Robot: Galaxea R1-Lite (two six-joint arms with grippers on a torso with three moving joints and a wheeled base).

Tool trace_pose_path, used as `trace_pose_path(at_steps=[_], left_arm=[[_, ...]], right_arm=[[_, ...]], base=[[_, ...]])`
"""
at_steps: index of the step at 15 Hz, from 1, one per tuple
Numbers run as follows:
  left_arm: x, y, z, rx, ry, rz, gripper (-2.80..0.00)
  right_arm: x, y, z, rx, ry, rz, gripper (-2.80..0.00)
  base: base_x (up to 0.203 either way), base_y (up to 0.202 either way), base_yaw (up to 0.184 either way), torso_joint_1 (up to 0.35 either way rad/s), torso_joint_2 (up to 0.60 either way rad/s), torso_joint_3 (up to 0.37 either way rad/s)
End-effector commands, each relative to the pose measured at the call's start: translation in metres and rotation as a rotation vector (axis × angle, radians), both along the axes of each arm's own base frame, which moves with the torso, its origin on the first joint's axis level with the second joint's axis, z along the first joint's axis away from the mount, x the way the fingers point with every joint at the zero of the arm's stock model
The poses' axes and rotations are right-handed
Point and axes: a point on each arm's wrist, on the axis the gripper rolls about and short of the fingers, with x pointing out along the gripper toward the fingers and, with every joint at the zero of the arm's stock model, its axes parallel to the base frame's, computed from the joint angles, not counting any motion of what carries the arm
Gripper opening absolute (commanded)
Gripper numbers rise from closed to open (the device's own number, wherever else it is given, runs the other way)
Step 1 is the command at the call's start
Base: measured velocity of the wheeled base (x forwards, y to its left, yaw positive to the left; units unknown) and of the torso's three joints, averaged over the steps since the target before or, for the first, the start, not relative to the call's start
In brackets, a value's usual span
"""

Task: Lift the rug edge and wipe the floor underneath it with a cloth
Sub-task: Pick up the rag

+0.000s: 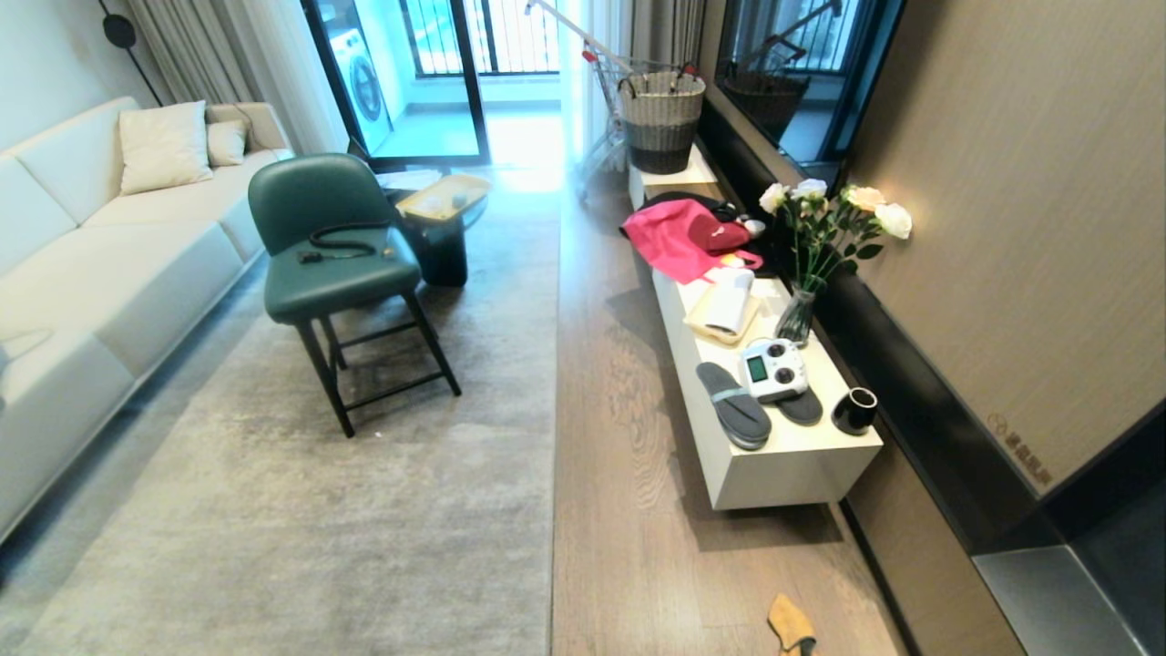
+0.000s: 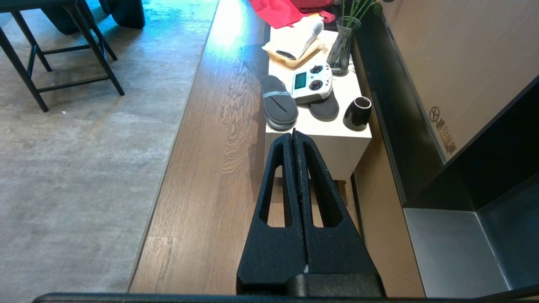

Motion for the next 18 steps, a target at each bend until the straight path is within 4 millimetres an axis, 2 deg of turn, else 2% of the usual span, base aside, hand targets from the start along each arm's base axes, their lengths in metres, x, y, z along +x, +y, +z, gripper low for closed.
trace_pose_path(at_steps=[1, 18], left_arm=[[0.0, 0.0, 0.0, 0.0, 0.0, 0.0, -2.8], [0.0, 0.0, 0.0, 0.0, 0.0, 0.0, -2.8]], right_arm=[[0.0001, 0.0, -0.0001, -0.001, 0.002, 0.001, -2.8], [0.0001, 0.0, -0.0001, -0.001, 0.001, 0.001, -2.8]], base=[[0.0, 0.0, 0.0, 0.0, 0.0, 0.0], [0.0, 0.0, 0.0, 0.0, 0.0, 0.0]])
